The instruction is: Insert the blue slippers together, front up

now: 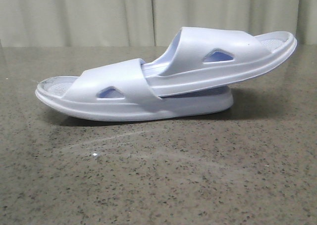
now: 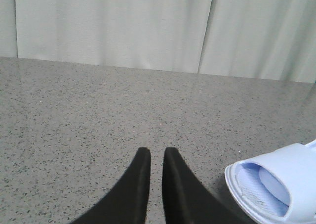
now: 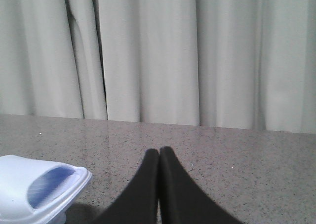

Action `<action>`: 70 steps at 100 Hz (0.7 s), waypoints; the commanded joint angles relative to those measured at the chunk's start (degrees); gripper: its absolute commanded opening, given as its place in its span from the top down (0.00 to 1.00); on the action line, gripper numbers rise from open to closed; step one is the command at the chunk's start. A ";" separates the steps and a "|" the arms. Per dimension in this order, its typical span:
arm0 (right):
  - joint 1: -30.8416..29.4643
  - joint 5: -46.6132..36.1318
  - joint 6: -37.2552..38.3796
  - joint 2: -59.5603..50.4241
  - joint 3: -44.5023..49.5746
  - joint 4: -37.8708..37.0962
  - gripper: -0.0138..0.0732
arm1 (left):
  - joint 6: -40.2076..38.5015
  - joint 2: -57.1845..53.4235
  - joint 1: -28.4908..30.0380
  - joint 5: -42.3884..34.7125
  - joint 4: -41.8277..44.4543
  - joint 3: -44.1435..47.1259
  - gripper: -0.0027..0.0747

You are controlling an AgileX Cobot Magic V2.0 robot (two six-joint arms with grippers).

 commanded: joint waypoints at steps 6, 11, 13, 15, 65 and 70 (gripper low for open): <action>-0.23 -4.22 -0.50 0.51 -1.34 -0.41 0.96 | -0.08 0.13 -0.32 0.68 -0.18 -1.33 0.94; -0.23 -4.22 -0.50 0.51 -1.34 -0.41 0.96 | -0.08 -0.01 -0.32 0.68 -0.18 -0.94 0.94; -0.23 -4.22 -0.50 0.51 -1.34 -0.41 0.96 | -0.08 -0.01 -0.32 0.54 -0.18 -0.85 0.94; -0.23 -4.22 -0.50 0.51 -1.34 -0.41 0.96 | -0.08 -0.01 -0.32 0.41 -0.18 -0.71 0.94; -0.23 -4.22 -0.50 0.51 -1.34 -0.41 0.96 | -30.78 -4.44 -0.57 -1.14 43.27 -0.71 0.94; -0.23 -4.22 -0.50 0.51 -1.34 -0.41 0.96 | -39.73 -5.57 -0.57 -1.14 53.15 -0.71 0.94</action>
